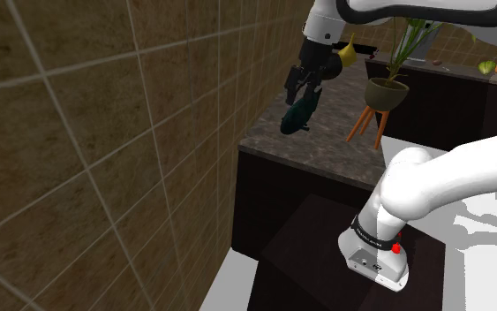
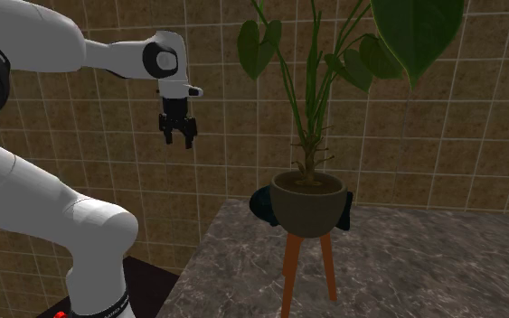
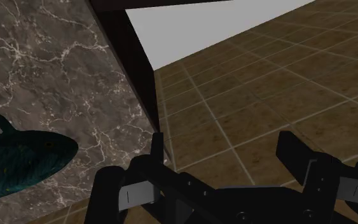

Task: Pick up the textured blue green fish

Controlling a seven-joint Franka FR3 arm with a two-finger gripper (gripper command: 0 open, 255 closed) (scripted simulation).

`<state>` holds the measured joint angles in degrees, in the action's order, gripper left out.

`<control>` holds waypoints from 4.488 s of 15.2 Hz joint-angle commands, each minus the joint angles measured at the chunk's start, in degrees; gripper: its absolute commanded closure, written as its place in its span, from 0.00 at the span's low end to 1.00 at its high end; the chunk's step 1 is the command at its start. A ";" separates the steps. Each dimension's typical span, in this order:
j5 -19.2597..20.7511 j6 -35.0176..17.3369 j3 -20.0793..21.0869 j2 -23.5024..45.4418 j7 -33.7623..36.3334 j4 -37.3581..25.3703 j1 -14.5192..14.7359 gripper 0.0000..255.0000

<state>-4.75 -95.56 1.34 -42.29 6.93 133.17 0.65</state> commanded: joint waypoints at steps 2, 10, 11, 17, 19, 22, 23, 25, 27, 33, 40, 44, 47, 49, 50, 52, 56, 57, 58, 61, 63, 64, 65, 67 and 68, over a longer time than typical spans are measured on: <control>0.30 -1.45 -0.15 1.33 1.07 -0.26 -0.89 0.00; 2.83 -11.65 -1.81 11.78 9.84 -3.40 -7.83 0.00; 3.16 -12.75 -2.08 13.03 10.96 -3.90 -8.65 0.00; 5.05 -18.66 -3.98 20.17 17.72 -7.19 -13.42 0.00; 5.64 -20.37 -4.71 22.39 19.98 -8.34 -14.93 0.00; 6.48 -22.74 -5.93 25.53 23.36 -10.08 -17.12 0.00; 6.75 -23.48 -6.35 26.52 24.49 -10.65 -17.83 0.00; 7.24 -24.88 -7.24 28.44 26.73 -11.77 -19.23 0.00; 7.70 -26.21 -8.17 30.26 28.97 -12.86 -20.61 0.00; 8.82 -29.80 -11.19 35.09 35.61 -15.75 -24.55 0.00; 9.26 -33.77 -12.91 37.71 39.09 -15.16 -26.54 0.00; 9.19 -37.24 -13.01 38.69 39.15 -12.66 -26.59 0.00; 9.19 -37.18 -13.00 38.69 39.16 -12.72 -26.59 1.00; 9.21 -37.19 -12.99 38.65 39.19 -12.67 -26.58 1.00; 9.21 -37.20 -12.99 38.65 39.20 -12.67 -26.58 1.00; 9.22 -37.22 -12.98 38.62 39.22 -12.61 -26.57 1.00; 9.19 -37.24 -13.01 38.69 39.15 -12.66 -26.59 1.00; 9.21 -36.48 -12.99 38.45 39.14 -13.18 -26.58 1.00; 9.23 -35.72 -12.97 38.21 39.13 -13.71 -26.57 1.00; 9.26 -33.44 -12.91 37.63 39.08 -15.41 -26.53 1.00; 9.27 -31.93 -12.87 37.29 39.04 -16.59 -26.51 1.00; 9.27 -31.17 -12.85 37.14 39.02 -17.21 -26.50 1.00; 9.27 -30.41 -12.83 37.00 38.99 -17.83 -26.49 1.00; 9.26 -28.88 -12.80 36.76 38.94 -19.12 -26.46 1.00; 9.25 -28.12 -12.78 36.66 38.91 -19.78 -26.45 1.00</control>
<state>4.50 -124.57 -11.44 -5.32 45.92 114.20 -25.79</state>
